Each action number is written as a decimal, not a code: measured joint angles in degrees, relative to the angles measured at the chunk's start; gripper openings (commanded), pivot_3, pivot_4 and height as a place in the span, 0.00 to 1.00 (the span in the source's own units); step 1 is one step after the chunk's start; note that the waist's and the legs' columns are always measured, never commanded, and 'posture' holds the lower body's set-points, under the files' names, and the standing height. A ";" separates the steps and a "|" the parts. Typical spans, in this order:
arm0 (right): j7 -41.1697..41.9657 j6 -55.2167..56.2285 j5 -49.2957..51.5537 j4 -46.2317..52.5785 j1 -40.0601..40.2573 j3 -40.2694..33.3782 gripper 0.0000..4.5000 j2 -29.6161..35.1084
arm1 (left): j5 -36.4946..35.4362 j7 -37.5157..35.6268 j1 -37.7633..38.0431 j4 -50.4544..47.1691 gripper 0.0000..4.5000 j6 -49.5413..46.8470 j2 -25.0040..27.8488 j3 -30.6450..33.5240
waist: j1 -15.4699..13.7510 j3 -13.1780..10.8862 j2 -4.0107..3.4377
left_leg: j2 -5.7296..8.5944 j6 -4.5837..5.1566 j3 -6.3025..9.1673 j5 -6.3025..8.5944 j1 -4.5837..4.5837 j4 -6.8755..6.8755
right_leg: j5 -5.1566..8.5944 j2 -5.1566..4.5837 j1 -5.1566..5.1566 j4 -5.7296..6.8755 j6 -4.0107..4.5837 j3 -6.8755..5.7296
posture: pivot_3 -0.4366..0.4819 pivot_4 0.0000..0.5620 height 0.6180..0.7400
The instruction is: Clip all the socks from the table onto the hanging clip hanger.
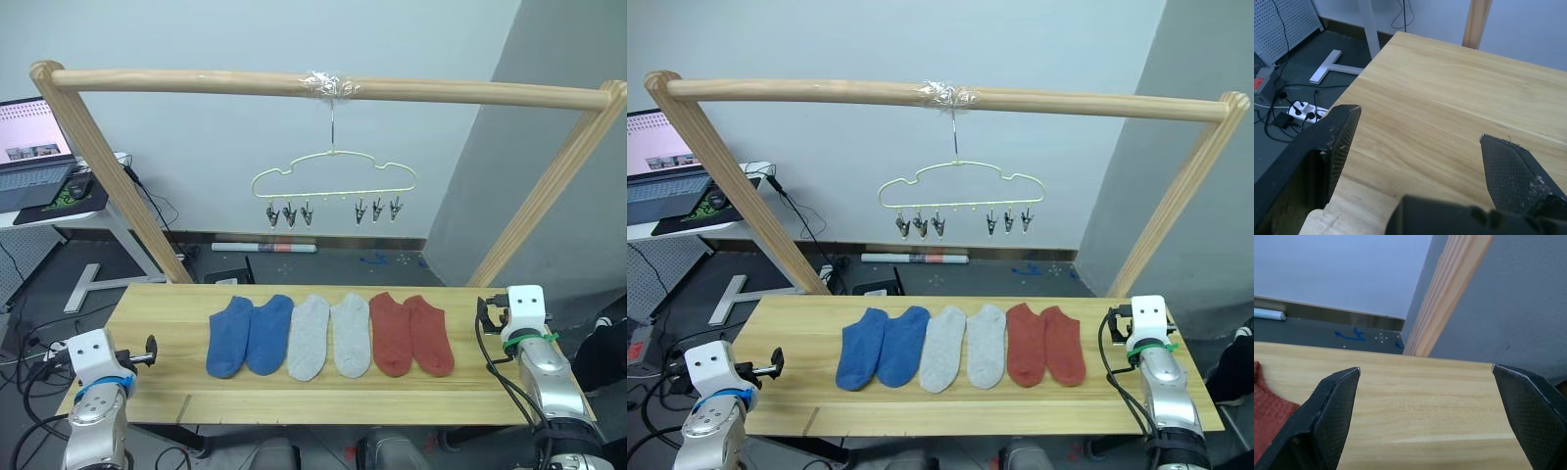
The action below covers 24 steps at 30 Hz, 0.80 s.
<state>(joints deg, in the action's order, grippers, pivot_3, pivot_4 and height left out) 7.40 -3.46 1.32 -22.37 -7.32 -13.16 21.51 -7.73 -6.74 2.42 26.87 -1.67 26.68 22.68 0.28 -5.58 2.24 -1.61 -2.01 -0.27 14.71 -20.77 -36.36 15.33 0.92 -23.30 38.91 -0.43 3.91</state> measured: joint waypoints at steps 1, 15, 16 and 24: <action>0.02 0.19 0.00 -0.05 -0.20 0.01 1.00 0.00 | 0.00 0.05 0.14 -0.04 1.00 0.02 -0.02 0.05 | -0.18 0.00 0.00 | 0.00 0.00 0.00 0.00 0.01 0.00 | 0.00 0.00 0.00 0.00 0.00 0.00 | 0.65 0.13 1.00; 0.03 0.44 0.00 -0.43 -0.68 0.01 1.00 0.05 | -0.04 0.82 0.80 -0.68 1.00 0.42 -0.23 0.13 | -0.52 0.00 0.00 | 0.00 0.00 0.01 0.00 0.00 0.00 | 0.00 -0.01 0.00 -0.01 0.00 -0.01 | 0.61 0.14 1.00; 0.03 0.44 0.00 -0.43 -0.76 0.01 1.00 0.08 | -0.09 0.90 0.79 -0.81 1.00 0.43 -0.23 0.15 | -0.52 0.00 0.00 | 0.00 0.00 0.01 0.00 -0.01 0.00 | 0.00 -0.01 0.00 -0.01 0.00 0.00 | 0.61 0.14 1.00; 0.05 0.16 0.02 -0.39 -2.31 0.00 1.00 0.65 | -3.68 -0.95 1.99 -6.41 1.00 0.71 -0.35 2.49 | -0.16 -0.07 -0.02 | -0.02 0.00 -0.02 0.00 0.00 0.00 | 0.00 -0.01 0.00 -0.02 0.01 0.03 | 0.58 0.18 1.00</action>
<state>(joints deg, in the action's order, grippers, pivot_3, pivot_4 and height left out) 7.45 -3.30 1.33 -22.76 -9.63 -13.15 22.16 -11.41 -7.69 4.40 20.46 -0.96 26.32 25.17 0.12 -5.66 2.22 -1.63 -2.01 -0.29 14.71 -20.77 -36.36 15.34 0.92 -23.31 38.90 -0.42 3.94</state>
